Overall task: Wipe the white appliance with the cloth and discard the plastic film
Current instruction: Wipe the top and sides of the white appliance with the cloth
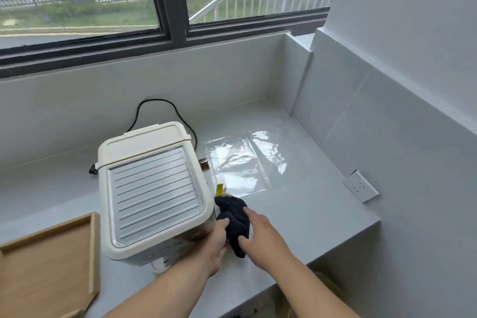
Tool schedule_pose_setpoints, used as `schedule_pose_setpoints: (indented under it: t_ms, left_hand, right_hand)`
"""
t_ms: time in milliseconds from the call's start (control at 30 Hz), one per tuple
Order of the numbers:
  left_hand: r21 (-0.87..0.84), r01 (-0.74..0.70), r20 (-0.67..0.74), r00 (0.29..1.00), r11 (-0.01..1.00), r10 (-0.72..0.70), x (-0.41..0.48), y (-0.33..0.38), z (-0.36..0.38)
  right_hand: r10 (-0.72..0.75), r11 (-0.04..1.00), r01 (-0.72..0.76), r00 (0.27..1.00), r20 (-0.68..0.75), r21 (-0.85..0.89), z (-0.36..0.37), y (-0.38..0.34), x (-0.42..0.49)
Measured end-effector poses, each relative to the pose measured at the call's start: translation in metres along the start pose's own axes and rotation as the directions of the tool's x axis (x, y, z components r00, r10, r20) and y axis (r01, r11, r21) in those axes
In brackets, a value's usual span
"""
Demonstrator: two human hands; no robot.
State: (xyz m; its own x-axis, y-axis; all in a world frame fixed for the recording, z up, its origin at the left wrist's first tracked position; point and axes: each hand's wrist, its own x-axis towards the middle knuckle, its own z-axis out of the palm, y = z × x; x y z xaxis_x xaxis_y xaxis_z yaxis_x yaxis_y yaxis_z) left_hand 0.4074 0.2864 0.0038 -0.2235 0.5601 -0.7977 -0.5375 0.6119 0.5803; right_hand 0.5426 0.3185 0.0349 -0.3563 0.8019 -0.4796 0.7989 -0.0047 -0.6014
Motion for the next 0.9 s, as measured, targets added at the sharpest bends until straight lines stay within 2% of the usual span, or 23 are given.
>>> schedule_pose_setpoints:
  t_ms: [100, 200, 300, 367, 400, 467, 533, 567, 600, 633, 667, 733, 767, 833, 900]
  left_hand:
    - [0.108, -0.059, -0.041, 0.997, 0.992, 0.064, -0.013, 0.000, 0.004]
    - [0.388, -0.111, -0.028, 0.991, 0.915, 0.132, -0.039, 0.008, 0.016]
    - [0.692, -0.149, 0.046, 0.986, 0.706, 0.162, -0.081, 0.024, 0.030]
    - [0.804, -0.294, 0.203, 0.953, 0.517, 0.226, -0.113, 0.039, 0.036]
    - [0.828, -0.394, 0.285, 0.908, 0.399, 0.306, -0.127, 0.047, 0.036]
    - [0.823, -0.540, 0.384, 0.756, 0.175, 0.530, -0.148, 0.066, 0.035]
    - [0.796, -0.606, 0.399, 0.529, 0.005, 0.749, -0.155, 0.090, 0.025]
    - [0.787, -0.612, 0.392, 0.404, -0.074, 0.827, -0.152, 0.104, 0.015]
    - [0.793, -0.595, 0.376, 0.311, -0.130, 0.873, -0.145, 0.118, 0.002]
    - [0.828, -0.542, 0.354, 0.302, -0.146, 0.885, -0.136, 0.133, -0.013]
    - [0.887, -0.439, 0.323, 0.366, -0.145, 0.873, -0.127, 0.148, -0.030]
    - [0.978, -0.138, 0.206, 0.577, -0.153, 0.791, -0.109, 0.169, -0.060]
    - [0.987, -0.048, 0.148, 0.646, -0.153, 0.749, -0.100, 0.173, -0.071]
    - [0.990, -0.011, 0.107, 0.687, -0.137, 0.719, -0.087, 0.172, -0.083]
    - [0.992, -0.015, 0.105, 0.670, -0.129, 0.735, -0.079, 0.169, -0.085]
  right_hand:
    - [0.034, 0.998, -0.038, 0.996, 0.079, 0.057, 0.018, 0.006, 0.016]
    - [0.060, 0.995, -0.063, 0.997, 0.041, 0.083, 0.030, 0.008, 0.035]
    - [0.014, 0.977, -0.027, 0.998, 0.062, 0.211, 0.031, 0.004, 0.044]
    - [-0.018, 0.964, 0.000, 0.998, 0.066, 0.267, 0.032, 0.000, 0.048]
    - [-0.044, 0.971, 0.027, 0.997, 0.065, 0.239, 0.030, -0.002, 0.053]
    - [-0.026, 0.963, -0.006, 0.993, 0.114, 0.269, 0.029, -0.007, 0.062]
    - [-0.030, 0.946, -0.015, 0.991, 0.133, 0.325, 0.026, -0.014, 0.069]
    - [-0.027, 0.934, -0.023, 0.991, 0.134, 0.358, 0.023, -0.019, 0.071]
    - [-0.025, 0.919, -0.031, 0.990, 0.136, 0.392, 0.020, -0.021, 0.074]
    - [-0.023, 0.898, -0.044, 0.989, 0.146, 0.438, 0.017, -0.022, 0.076]
    - [-0.027, 0.871, -0.055, 0.987, 0.161, 0.488, 0.015, -0.023, 0.080]
    - [-0.038, 0.787, -0.103, 0.976, 0.215, 0.608, 0.011, -0.024, 0.088]
    - [-0.031, 0.747, -0.141, 0.969, 0.246, 0.650, 0.009, -0.025, 0.093]
    - [-0.014, 0.699, -0.203, 0.955, 0.297, 0.686, 0.007, -0.026, 0.101]
    - [-0.026, 0.662, -0.245, 0.937, 0.350, 0.708, 0.005, -0.026, 0.109]
